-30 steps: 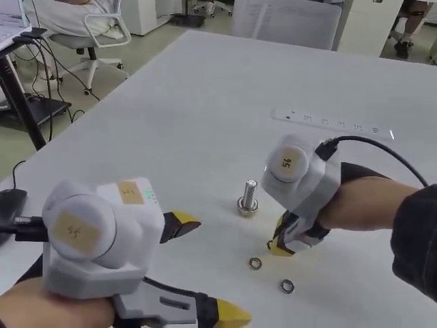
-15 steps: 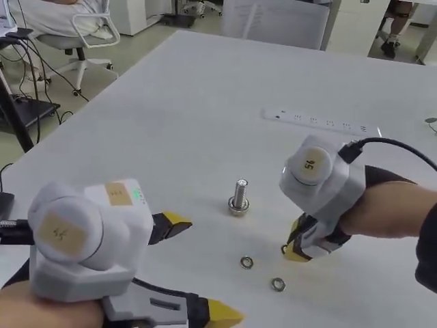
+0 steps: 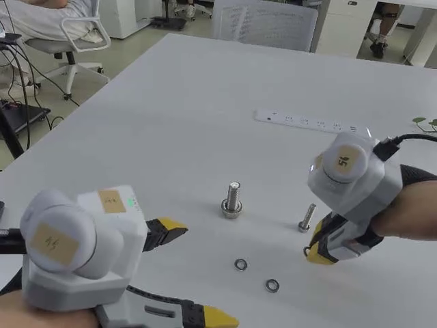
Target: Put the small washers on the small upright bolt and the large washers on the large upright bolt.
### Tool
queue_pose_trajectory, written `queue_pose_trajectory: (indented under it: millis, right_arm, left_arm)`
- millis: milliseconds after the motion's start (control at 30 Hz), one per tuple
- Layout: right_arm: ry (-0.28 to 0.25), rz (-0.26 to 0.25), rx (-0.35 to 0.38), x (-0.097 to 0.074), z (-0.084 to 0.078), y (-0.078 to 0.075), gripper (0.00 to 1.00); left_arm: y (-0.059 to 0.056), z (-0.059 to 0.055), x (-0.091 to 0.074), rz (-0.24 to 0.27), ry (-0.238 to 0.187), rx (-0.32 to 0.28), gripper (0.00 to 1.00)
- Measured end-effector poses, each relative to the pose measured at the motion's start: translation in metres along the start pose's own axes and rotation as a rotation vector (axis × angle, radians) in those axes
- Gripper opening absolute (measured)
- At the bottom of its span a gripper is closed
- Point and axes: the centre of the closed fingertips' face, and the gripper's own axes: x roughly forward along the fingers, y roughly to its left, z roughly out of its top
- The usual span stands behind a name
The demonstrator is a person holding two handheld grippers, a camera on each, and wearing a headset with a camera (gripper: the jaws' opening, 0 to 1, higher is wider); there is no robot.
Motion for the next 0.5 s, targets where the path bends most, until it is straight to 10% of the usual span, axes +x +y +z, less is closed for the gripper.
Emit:
queue_pose_trajectory:
  millis: [500]
  right_arm:
    - [-0.004, -0.085, -0.002, -0.040, 0.000, -0.032, 0.13]
  left_arm:
    - [0.001, 0.000, 0.000, 0.002, -0.003, 0.001, 0.79]
